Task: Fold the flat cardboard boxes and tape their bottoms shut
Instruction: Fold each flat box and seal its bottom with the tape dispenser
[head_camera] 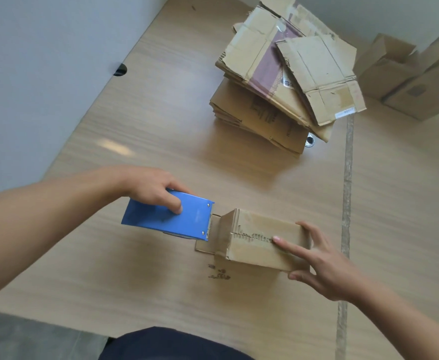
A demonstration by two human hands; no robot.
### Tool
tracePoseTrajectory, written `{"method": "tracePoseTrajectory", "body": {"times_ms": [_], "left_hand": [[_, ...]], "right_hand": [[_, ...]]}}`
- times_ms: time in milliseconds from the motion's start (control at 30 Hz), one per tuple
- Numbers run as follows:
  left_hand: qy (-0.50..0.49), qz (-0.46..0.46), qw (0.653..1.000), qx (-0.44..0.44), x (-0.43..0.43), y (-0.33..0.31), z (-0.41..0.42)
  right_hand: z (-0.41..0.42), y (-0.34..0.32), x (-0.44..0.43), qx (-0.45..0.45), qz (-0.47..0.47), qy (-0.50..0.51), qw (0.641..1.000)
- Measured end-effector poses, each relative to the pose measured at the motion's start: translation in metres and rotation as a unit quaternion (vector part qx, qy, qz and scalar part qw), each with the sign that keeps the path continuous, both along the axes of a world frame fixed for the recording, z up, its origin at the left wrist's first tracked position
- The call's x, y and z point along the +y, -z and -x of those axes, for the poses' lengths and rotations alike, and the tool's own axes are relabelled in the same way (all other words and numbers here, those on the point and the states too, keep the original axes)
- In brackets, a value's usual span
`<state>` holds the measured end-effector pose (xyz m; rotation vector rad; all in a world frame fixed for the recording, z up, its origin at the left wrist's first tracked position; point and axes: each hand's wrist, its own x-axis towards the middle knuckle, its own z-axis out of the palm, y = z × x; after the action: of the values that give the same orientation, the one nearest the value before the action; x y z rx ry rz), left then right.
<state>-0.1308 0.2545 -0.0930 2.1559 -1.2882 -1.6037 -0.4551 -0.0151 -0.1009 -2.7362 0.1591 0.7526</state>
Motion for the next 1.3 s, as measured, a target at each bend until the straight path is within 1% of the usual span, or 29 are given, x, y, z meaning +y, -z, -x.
{"method": "tracePoseTrajectory", "body": {"times_ms": [133, 233, 467, 600, 767, 867, 933, 1033, 1200, 1300], "left_hand": [[0.028, -0.025, 0.999, 0.024, 0.017, 0.003, -0.008], [0.032, -0.024, 0.999, -0.001, 0.018, 0.015, 0.000], [0.067, -0.008, 0.995, -0.068, -0.018, 0.036, 0.018], [0.064, -0.001, 0.995, -0.082, -0.030, 0.038, 0.027], [0.049, 0.013, 0.997, -0.065, -0.032, 0.035, 0.029], [0.029, 0.001, 0.999, -0.046, -0.015, 0.032, 0.015], [0.023, -0.005, 0.998, -0.050, -0.008, 0.032, 0.013], [0.030, -0.003, 0.997, -0.077, -0.015, 0.033, 0.022], [0.060, 0.011, 0.987, -0.146, -0.039, 0.032, 0.045], [0.076, 0.008, 0.977, -0.199, -0.049, 0.021, 0.056]], "right_hand": [[-0.001, 0.002, 0.000, -0.006, -0.009, 0.013, 1.000], [-0.001, 0.003, -0.001, -0.014, -0.013, 0.013, 1.000], [-0.001, 0.002, -0.001, 0.001, -0.011, 0.015, 1.000], [-0.001, 0.003, 0.000, 0.005, -0.006, 0.019, 1.000], [0.002, 0.003, 0.000, 0.011, -0.009, 0.029, 0.999], [0.006, 0.005, -0.001, 0.004, -0.006, 0.040, 0.999], [0.006, 0.006, -0.001, 0.000, -0.008, 0.038, 0.999], [0.005, 0.006, -0.001, -0.004, -0.010, 0.038, 0.999], [0.003, 0.004, 0.000, -0.001, -0.010, 0.035, 0.999], [0.004, 0.004, 0.000, 0.000, -0.009, 0.034, 0.999]]}}
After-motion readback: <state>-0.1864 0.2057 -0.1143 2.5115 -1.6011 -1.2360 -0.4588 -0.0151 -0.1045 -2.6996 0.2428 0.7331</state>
